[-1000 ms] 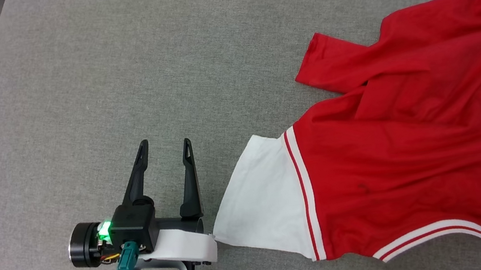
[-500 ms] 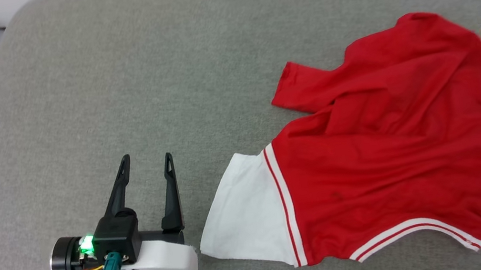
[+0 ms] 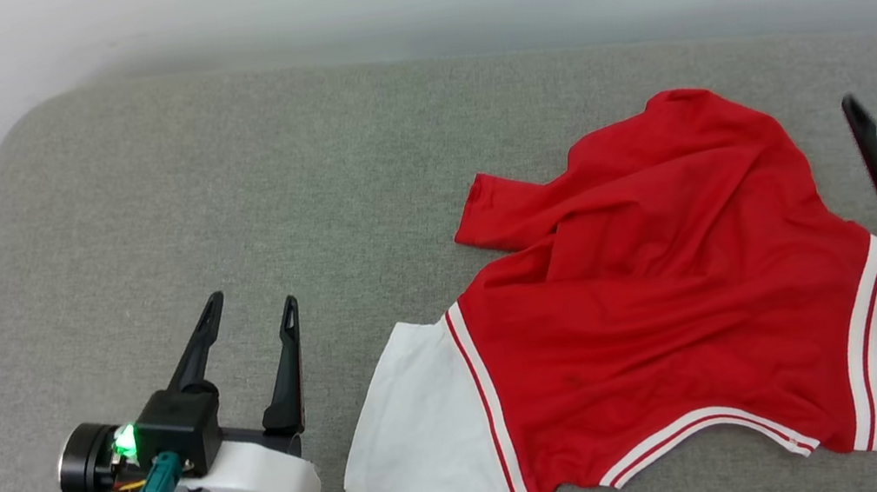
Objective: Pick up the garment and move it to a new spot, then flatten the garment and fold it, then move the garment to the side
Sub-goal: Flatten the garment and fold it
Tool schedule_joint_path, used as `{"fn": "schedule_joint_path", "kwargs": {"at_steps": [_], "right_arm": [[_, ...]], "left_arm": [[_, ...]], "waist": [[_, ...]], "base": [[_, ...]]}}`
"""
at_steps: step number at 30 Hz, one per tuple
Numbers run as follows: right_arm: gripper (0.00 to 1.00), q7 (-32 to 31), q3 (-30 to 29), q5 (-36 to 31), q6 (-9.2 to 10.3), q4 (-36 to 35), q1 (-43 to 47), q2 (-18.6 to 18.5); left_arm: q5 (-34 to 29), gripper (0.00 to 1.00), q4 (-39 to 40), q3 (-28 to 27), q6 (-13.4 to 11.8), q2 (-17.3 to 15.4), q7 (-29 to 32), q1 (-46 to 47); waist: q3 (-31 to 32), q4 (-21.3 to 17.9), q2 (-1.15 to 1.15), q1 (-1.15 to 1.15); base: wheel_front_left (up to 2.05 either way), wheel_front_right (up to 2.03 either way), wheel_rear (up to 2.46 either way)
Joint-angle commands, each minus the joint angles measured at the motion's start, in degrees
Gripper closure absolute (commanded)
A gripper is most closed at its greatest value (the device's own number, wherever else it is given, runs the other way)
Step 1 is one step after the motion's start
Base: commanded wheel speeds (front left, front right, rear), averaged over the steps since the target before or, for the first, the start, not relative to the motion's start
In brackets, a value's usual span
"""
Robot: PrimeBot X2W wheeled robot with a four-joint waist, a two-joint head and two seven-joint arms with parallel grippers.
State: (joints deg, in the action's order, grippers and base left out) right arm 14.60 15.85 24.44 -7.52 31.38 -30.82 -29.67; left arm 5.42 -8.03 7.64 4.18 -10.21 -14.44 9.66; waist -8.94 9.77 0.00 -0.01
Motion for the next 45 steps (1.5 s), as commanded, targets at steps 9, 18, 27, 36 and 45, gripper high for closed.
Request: {"fn": "schedule_joint_path", "kwargs": {"at_steps": [9, 18, 27, 36, 45], "right_arm": [[0.00, -6.19, -15.94, -12.01, 0.07, -21.79, 20.90, 12.71], [0.00, -12.46, -18.10, -14.55, 0.06, -33.25, 27.82, 17.71], [0.00, -13.78, -17.69, -14.30, 0.07, -35.98, 28.70, 18.25], [0.00, -13.14, -18.08, -14.02, 0.06, -36.39, 27.22, 17.74], [0.00, -12.62, -17.97, -13.94, 0.06, -36.03, 25.42, 17.35]], "left_arm": [[6.27, 0.00, 2.02, 5.27, 3.10, -6.06, 10.53, 5.84], [23.48, 0.00, 7.02, 16.80, 3.23, -15.33, 30.87, 12.17], [34.26, 0.00, 11.00, 29.20, 3.24, -24.57, 50.11, 16.28], [36.38, 0.00, 10.13, 39.66, 3.24, -29.53, 54.91, 17.58], [36.04, 0.00, 5.28, 46.80, 3.25, -31.23, 53.16, 18.87]], "waist": [[2.19, -1.17, 0.00, 0.01], [2.29, -2.40, 0.00, 0.01], [1.21, -3.89, 0.00, 0.01], [-1.38, -5.09, 0.00, 0.01], [-4.56, -5.73, 0.00, 0.01]], "base": [[0.00, 0.00, 0.00], [0.00, 0.00, 0.00], [0.00, 0.00, 0.00], [0.00, 0.00, 0.00], [0.00, 0.00, 0.00]]}}
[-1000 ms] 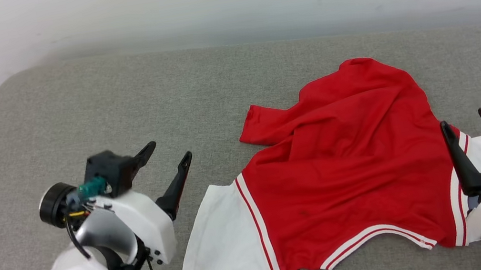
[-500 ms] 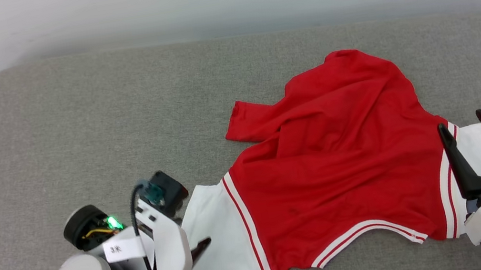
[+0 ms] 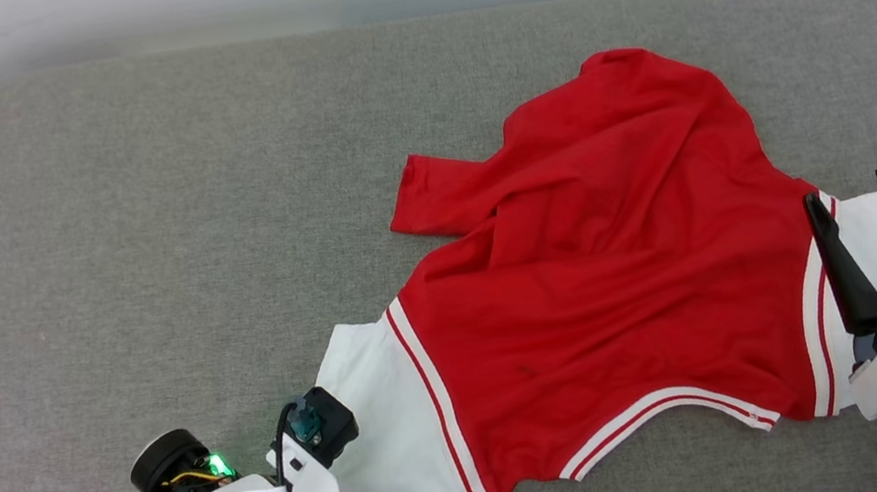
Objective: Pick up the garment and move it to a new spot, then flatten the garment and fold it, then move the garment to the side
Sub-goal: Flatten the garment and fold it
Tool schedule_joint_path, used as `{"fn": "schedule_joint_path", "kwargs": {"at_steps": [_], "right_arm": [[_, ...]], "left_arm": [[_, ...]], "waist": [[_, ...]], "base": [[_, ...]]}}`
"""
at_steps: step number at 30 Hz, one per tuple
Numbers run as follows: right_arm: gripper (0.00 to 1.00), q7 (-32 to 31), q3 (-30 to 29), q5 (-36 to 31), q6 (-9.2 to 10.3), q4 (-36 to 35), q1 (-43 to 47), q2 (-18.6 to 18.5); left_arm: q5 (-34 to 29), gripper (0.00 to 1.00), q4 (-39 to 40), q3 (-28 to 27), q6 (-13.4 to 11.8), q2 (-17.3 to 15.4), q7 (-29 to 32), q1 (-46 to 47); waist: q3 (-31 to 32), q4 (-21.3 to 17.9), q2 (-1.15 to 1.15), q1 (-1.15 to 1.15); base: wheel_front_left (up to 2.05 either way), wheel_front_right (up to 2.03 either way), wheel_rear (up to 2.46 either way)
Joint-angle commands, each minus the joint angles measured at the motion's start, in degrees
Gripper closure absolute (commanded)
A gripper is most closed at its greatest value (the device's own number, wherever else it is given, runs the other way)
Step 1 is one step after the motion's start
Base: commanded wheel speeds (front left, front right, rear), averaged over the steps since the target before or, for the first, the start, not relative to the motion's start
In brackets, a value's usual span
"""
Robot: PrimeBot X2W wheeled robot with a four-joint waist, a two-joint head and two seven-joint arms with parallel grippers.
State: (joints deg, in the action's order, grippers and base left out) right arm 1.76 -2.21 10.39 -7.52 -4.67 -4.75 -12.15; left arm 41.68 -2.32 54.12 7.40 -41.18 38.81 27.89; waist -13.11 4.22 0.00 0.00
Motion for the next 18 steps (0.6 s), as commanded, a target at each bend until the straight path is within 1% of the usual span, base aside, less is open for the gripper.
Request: {"fn": "schedule_joint_path", "kwargs": {"at_steps": [1, 6, 9, 10, 11, 12, 13, 16, 18], "right_arm": [[0.00, 0.29, 0.25, 0.16, 0.07, 0.22, -0.98, -0.23], [0.00, 0.58, 0.88, 0.29, 0.07, 0.87, -2.40, -0.80], [0.00, 0.80, 0.82, 0.54, 0.06, 1.40, -2.86, -1.25], [0.00, 0.87, 0.72, 0.62, 0.06, 1.63, -3.03, -1.38], [0.00, 1.01, 0.63, 0.61, 0.07, 1.83, -3.13, -1.49], [0.00, 1.14, 0.52, 0.58, 0.07, 2.07, -3.14, -1.58], [0.00, 1.20, 0.46, 0.60, 0.07, 2.26, -3.10, -1.64], [0.00, 1.49, 0.02, 0.81, 0.07, 2.91, -2.77, -1.86], [0.00, 1.64, -0.37, 1.04, 0.07, 3.17, -2.45, -2.18]], "left_arm": [[-0.54, 0.00, -1.24, 0.85, 0.02, -0.27, -0.60, 0.61], [-1.87, 0.00, -6.40, 3.76, -0.16, 0.09, -1.86, 0.69], [-1.14, 0.00, -8.41, 5.95, -0.31, 0.55, -2.12, 0.58], [-0.70, 0.15, -8.74, 6.58, -0.31, 0.72, -2.02, 0.42], [-0.62, 0.63, -9.06, 7.01, -0.31, 0.75, -2.29, 0.54], [-0.71, 0.97, -9.49, 7.27, -0.31, 0.67, -2.70, 0.81], [-0.59, 1.00, -9.82, 7.61, -0.31, 0.52, -3.03, 0.95], [-0.81, 1.00, -9.95, 7.08, -0.26, 0.28, -5.11, 1.22], [-1.44, 1.00, -9.26, 5.98, -1.04, -0.16, -7.19, 1.76]], "waist": [[-0.78, -0.32, 0.00, 0.00], [-2.27, -0.65, 0.00, 0.00], [-2.51, -0.73, 0.00, 0.00], [-2.44, -0.72, 0.00, 0.00], [-2.30, -0.69, 0.00, 0.00], [-2.05, -0.62, 0.00, 0.00], [-1.79, -0.56, 0.00, 0.00], [-0.64, -0.21, 0.00, 0.00], [0.22, 0.11, 0.00, 0.00]], "base": [[0.00, 0.00, 0.00], [0.00, 0.00, 0.00], [0.00, 0.00, 0.00], [0.00, 0.00, 0.00], [0.00, 0.00, 0.00], [0.00, 0.00, 0.00], [0.00, 0.00, 0.00], [0.00, 0.00, 0.00], [0.00, 0.00, 0.00]]}}
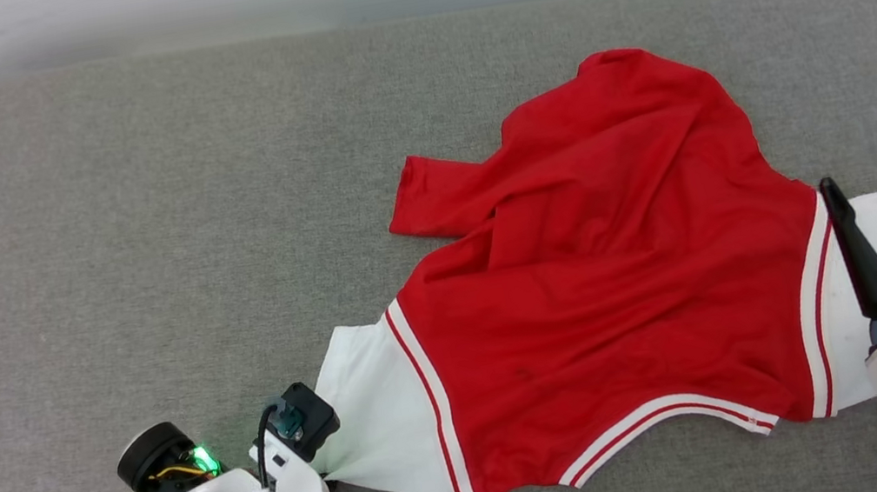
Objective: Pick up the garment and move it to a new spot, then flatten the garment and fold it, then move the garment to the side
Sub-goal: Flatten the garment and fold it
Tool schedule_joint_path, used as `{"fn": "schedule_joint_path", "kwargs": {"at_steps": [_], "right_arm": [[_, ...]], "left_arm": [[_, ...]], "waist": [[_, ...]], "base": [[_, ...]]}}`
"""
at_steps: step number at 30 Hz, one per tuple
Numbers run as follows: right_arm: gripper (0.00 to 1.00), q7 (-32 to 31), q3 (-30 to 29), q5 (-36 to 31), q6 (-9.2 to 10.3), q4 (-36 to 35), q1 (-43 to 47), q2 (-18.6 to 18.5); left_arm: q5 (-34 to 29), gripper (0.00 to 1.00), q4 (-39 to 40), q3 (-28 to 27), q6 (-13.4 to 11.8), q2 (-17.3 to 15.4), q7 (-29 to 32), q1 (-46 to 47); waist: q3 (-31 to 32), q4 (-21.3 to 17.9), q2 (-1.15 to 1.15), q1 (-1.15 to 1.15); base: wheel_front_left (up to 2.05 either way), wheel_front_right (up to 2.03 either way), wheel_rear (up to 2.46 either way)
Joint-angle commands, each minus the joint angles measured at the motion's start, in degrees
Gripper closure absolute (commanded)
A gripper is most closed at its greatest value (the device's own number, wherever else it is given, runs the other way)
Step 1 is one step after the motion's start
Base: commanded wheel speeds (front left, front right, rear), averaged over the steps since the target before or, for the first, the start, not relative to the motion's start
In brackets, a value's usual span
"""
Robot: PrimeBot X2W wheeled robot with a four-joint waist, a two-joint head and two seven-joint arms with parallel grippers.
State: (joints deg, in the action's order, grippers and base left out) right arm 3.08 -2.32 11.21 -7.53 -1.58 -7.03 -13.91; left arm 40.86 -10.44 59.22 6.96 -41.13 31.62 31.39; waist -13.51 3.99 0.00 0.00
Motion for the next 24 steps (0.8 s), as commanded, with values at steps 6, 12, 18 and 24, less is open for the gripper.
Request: {"fn": "schedule_joint_path", "kwargs": {"at_steps": [6, 12, 18, 24], "right_arm": [[0.00, -0.59, -2.72, 0.56, 0.08, 0.03, 0.92, -2.34], [0.00, -6.27, -3.78, 1.33, 0.08, -1.61, 1.47, -7.65], [0.00, -16.88, -2.06, 5.32, 0.08, -3.45, 2.40, -16.29], [0.00, -33.17, 3.95, 14.52, 0.08, -6.16, 4.52, -26.94]], "left_arm": [[-2.00, 1.00, 1.26, -2.93, -4.35, -1.67, -7.64, -1.67], [-2.53, 1.00, 3.86, -6.04, -9.21, -3.49, -13.13, -3.29], [-1.94, 1.00, 6.69, -8.50, -13.67, -5.06, -15.89, -5.48], [-1.70, 1.00, 9.51, -9.29, -16.51, -6.03, -17.76, -7.94]], "waist": [[3.11, 1.39, 0.00, 0.00], [5.20, 2.02, 0.00, 0.00], [6.68, 2.06, 0.00, 0.00], [7.12, 1.79, 0.00, 0.00]], "base": [[0.00, 0.00, 0.00], [0.00, 0.00, 0.00], [0.00, 0.00, 0.00], [0.00, 0.00, 0.00]]}}
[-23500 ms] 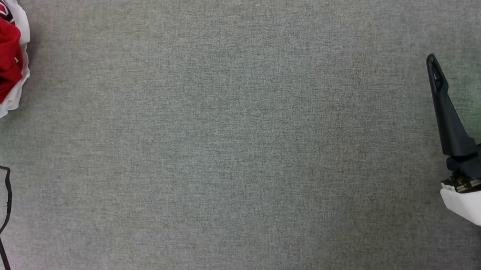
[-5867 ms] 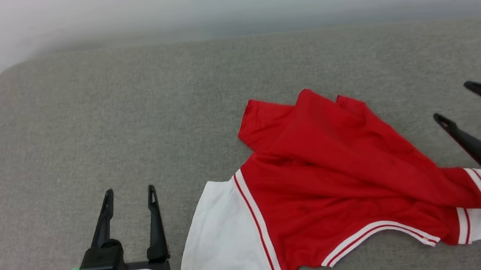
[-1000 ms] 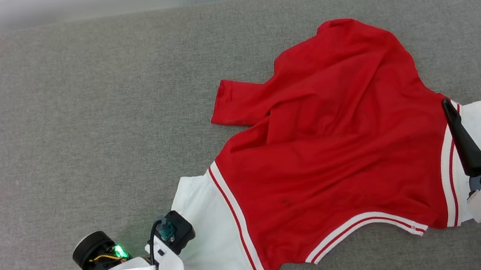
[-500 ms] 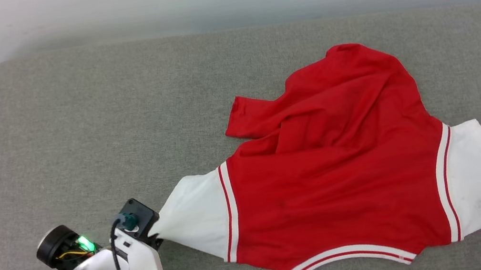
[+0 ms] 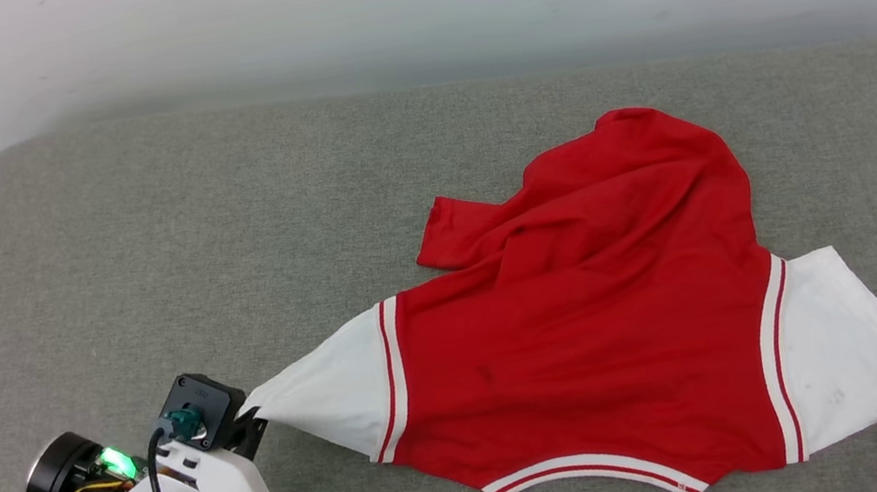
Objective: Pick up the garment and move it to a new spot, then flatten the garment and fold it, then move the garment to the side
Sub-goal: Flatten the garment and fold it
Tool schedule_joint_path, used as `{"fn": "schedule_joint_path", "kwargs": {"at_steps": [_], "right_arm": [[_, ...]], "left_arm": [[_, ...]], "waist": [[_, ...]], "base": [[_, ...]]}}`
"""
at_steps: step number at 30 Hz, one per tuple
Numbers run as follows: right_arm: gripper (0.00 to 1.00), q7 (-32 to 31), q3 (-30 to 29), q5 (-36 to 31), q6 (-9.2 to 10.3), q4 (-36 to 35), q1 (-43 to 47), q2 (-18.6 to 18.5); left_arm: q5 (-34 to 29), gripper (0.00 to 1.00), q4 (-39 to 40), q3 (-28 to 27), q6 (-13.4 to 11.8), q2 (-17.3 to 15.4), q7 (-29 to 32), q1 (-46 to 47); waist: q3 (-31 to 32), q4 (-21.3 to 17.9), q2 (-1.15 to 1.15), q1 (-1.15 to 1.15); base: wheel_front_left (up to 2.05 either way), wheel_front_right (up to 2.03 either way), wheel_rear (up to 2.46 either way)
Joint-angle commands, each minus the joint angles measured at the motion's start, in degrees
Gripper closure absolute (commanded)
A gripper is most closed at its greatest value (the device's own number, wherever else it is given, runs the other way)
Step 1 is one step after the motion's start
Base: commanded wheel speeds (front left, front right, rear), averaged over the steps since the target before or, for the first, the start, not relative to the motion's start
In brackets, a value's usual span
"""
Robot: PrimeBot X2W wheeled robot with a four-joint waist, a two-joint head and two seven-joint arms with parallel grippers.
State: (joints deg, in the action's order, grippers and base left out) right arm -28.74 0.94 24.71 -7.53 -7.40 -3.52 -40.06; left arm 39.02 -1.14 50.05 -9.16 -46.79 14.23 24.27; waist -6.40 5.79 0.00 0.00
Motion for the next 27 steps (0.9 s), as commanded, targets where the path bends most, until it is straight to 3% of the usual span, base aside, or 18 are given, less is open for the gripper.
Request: {"fn": "schedule_joint_path", "kwargs": {"at_steps": [1, 2, 4, 11, 20, 27], "right_arm": [[0.00, -1.35, 0.69, 1.02, 0.08, -0.33, 1.01, -0.79], [0.00, -6.46, 1.97, 4.13, 0.08, -1.20, 1.26, -3.69], [0.00, -10.68, 2.85, 6.83, 0.08, -1.51, 1.12, -5.56], [0.00, -17.66, 6.07, 10.85, 0.08, 2.74, -1.83, -6.47], [0.00, -18.04, 12.37, 11.48, 0.08, 13.67, -7.84, -4.37], [0.00, -16.46, 20.69, 12.74, 0.02, 20.28, -8.32, -2.96]], "left_arm": [[0.14, 1.00, 0.20, -0.12, -0.39, -0.37, -0.37, -0.82], [0.12, 1.00, 0.81, -0.23, -0.97, -0.35, -0.93, -1.22], [-0.06, 1.00, 1.26, -0.28, -1.27, -0.12, -1.40, -1.48], [-0.96, 1.00, 1.92, -0.31, -1.49, 0.94, -2.49, 0.07], [-2.12, 1.00, 1.25, -0.02, -0.89, 2.97, -4.05, 2.21], [-2.50, 1.00, 0.32, 0.16, -0.64, 4.07, -5.26, 3.11]], "waist": [[0.01, -0.02, 0.00, 0.00], [-0.15, -0.03, 0.00, 0.00], [-0.67, 0.01, 0.00, 0.00], [-2.94, 0.64, 0.00, 0.00], [-6.77, 2.28, 0.00, 0.00], [-8.34, 2.94, 0.00, 0.00]], "base": [[0.00, 0.00, 0.00], [0.00, 0.00, 0.00], [0.00, 0.00, 0.00], [0.00, 0.00, 0.00], [0.00, 0.00, 0.00], [0.00, 0.00, 0.00]]}}
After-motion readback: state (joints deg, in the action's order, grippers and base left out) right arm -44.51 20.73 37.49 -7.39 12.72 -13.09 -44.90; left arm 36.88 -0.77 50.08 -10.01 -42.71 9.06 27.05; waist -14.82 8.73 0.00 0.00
